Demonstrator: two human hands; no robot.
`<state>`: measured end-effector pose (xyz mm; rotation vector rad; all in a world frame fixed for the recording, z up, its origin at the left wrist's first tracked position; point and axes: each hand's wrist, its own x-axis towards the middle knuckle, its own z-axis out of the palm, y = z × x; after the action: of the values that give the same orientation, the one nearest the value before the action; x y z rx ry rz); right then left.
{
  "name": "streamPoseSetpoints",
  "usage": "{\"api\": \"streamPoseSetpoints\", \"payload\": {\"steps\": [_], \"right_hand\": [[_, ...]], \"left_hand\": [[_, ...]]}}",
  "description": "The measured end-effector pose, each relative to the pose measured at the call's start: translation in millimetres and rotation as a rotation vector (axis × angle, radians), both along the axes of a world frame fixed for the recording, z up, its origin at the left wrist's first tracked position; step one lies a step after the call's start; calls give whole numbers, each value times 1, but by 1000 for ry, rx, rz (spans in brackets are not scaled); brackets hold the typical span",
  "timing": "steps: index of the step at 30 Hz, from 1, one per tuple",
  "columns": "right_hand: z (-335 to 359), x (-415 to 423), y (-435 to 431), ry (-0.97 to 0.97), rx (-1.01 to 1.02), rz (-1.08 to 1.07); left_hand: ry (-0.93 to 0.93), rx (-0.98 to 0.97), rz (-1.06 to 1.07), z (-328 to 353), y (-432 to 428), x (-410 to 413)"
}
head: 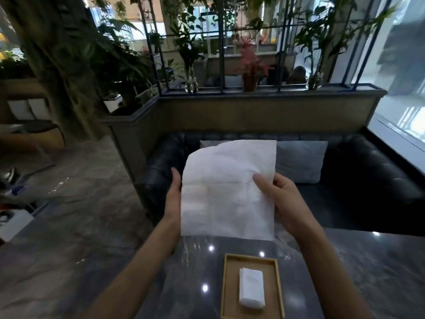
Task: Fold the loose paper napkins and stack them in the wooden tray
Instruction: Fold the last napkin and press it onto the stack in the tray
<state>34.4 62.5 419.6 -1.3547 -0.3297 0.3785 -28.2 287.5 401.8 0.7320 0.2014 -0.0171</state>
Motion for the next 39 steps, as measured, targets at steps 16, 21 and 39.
{"api": "streamPoseSetpoints", "payload": {"steps": [16,21,39], "right_hand": [[29,37,-109,-106,-102,-227],[42,42,-109,-85,-5,-240],[58,44,-69,-488,117,-282]], "left_hand": [[-194,835,63,50,-74,26],[-261,838,42,64,-64,32],[-486,922,294,83,-33,23]]}}
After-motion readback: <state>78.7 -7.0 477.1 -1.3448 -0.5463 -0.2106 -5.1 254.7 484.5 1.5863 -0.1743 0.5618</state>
